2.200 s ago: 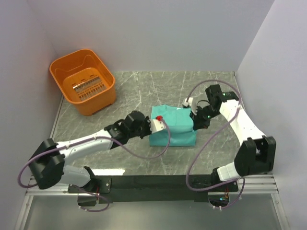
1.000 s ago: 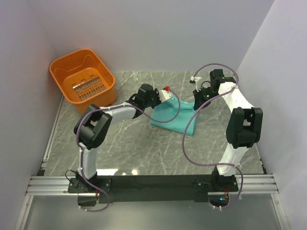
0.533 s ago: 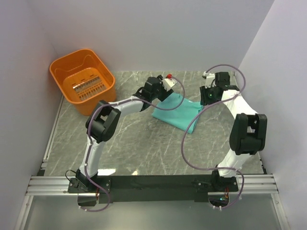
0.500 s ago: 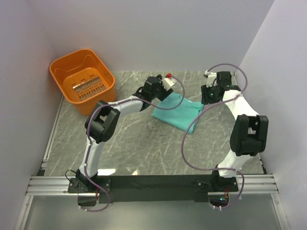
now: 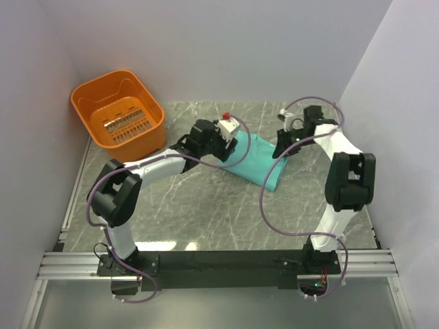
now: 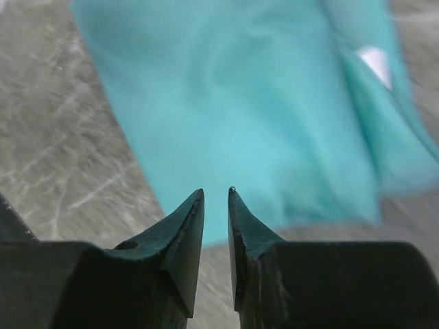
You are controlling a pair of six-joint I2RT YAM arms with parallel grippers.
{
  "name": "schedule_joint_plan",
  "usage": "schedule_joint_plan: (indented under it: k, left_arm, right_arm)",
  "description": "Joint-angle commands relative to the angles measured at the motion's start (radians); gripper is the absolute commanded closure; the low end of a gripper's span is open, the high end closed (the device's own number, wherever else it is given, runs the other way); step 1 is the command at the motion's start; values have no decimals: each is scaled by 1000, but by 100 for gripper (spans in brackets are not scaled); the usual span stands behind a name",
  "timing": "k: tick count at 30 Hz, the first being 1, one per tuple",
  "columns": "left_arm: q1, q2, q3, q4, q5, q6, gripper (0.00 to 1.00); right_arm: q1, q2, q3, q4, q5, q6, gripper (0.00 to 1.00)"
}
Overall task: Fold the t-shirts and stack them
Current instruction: Fold the tshirt, then neatly place the folded tshirt to the corner
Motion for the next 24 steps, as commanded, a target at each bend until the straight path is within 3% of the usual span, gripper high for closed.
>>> schedule_joint_plan:
  k: [1,9,17,24]
  left_arm:
    - [-46,66,17,-18,97,-58,31]
    - [-60,242,147,-17,89,-110,30]
    - [-55,387,275,-91,42,-125,30]
    - [-43,400,262,-88,23,-148,29]
  right_arm:
    - [37,82,90,-32,-26,28,74]
    - [-17,188,141,72,186,192,76]
    - [-44,223,142,129,264,228,76]
    - [-61,294,199,105,307,221,75]
